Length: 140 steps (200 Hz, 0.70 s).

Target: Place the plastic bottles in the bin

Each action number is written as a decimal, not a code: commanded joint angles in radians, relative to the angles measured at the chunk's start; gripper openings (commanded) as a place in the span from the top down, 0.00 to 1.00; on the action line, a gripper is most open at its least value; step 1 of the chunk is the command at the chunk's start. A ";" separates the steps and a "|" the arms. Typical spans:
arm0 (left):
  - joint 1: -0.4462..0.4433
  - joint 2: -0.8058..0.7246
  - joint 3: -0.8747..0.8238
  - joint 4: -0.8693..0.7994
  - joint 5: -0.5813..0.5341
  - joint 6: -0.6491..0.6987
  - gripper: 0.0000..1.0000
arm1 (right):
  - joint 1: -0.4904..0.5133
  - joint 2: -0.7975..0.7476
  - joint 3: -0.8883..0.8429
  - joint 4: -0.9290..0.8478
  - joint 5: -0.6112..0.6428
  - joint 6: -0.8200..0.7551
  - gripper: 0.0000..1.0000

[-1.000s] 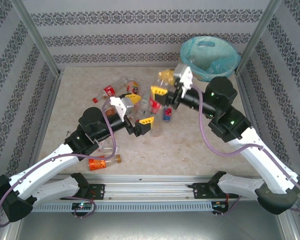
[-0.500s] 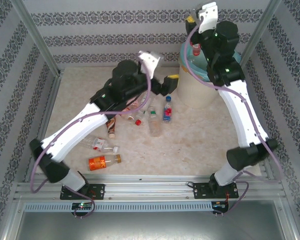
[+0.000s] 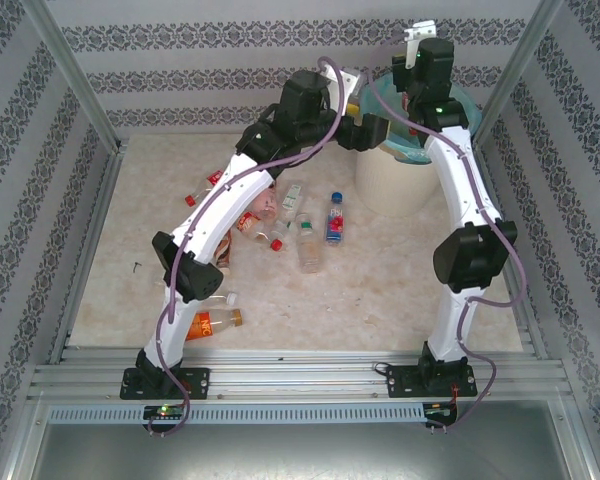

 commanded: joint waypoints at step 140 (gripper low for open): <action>0.023 0.035 0.006 0.015 0.132 -0.136 0.18 | -0.033 0.046 0.112 -0.111 -0.026 0.064 0.17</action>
